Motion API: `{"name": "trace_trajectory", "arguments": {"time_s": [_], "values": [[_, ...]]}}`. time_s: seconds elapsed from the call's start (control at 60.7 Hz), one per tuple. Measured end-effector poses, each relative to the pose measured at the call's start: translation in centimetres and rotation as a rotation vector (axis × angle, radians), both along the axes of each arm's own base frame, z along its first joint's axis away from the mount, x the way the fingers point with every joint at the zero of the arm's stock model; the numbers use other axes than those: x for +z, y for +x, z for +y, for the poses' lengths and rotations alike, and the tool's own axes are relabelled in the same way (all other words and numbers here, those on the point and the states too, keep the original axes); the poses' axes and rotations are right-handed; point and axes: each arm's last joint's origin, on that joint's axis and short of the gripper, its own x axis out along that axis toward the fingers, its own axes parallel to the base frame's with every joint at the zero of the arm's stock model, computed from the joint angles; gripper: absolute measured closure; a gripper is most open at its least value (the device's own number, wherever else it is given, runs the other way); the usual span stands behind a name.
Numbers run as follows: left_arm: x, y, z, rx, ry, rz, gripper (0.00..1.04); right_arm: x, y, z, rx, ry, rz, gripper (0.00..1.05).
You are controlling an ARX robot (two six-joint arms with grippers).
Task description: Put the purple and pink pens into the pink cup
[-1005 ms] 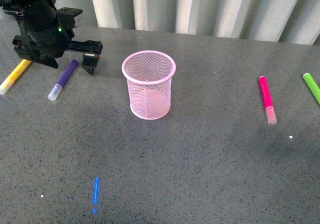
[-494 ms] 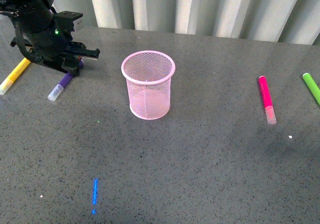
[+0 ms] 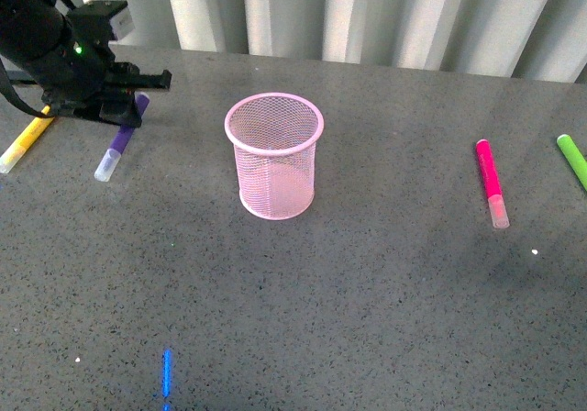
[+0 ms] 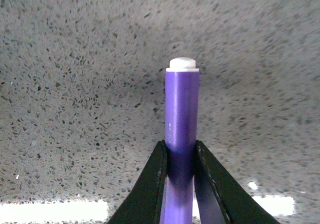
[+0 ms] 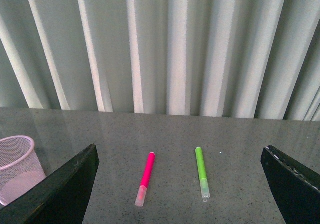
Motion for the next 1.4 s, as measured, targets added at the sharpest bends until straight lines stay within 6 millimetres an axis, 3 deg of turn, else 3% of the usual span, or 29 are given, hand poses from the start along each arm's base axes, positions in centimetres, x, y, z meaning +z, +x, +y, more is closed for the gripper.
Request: {"name": "trace_trajectory", "arguments": {"time_s": [0.148,0.445,0.56,0.659,0.824,0.989,1.154,1.401], "values": [[2.8,-0.9,-0.3,0.012,-0.008,-0.114,0.93,0.0,0.0,0.0,0.0,0.0,0.0,0.07],[7.3,-4.3,-0.4,0.121,-0.044,-0.527,0.93,0.0,0.0,0.0,0.0,0.0,0.0,0.07],[9.2,-6.8,-1.7,0.161,-0.149,-0.727,0.93,0.0,0.0,0.0,0.0,0.0,0.0,0.07],[10.2,-9.2,-4.2,0.157,-0.24,-0.871,0.93,0.0,0.0,0.0,0.0,0.0,0.0,0.07],[8.4,-12.1,-9.2,0.11,-0.316,-0.95,0.93,0.0,0.0,0.0,0.0,0.0,0.0,0.07],[5.9,-13.1,-12.9,0.058,-0.334,-0.93,0.93,0.0,0.0,0.0,0.0,0.0,0.0,0.07],[4.1,-13.5,-14.5,0.031,-0.331,-0.894,0.93,0.0,0.0,0.0,0.0,0.0,0.0,0.07],[2.5,-13.6,-15.3,0.028,-0.32,-0.862,0.93,0.0,0.0,0.0,0.0,0.0,0.0,0.07]]}}
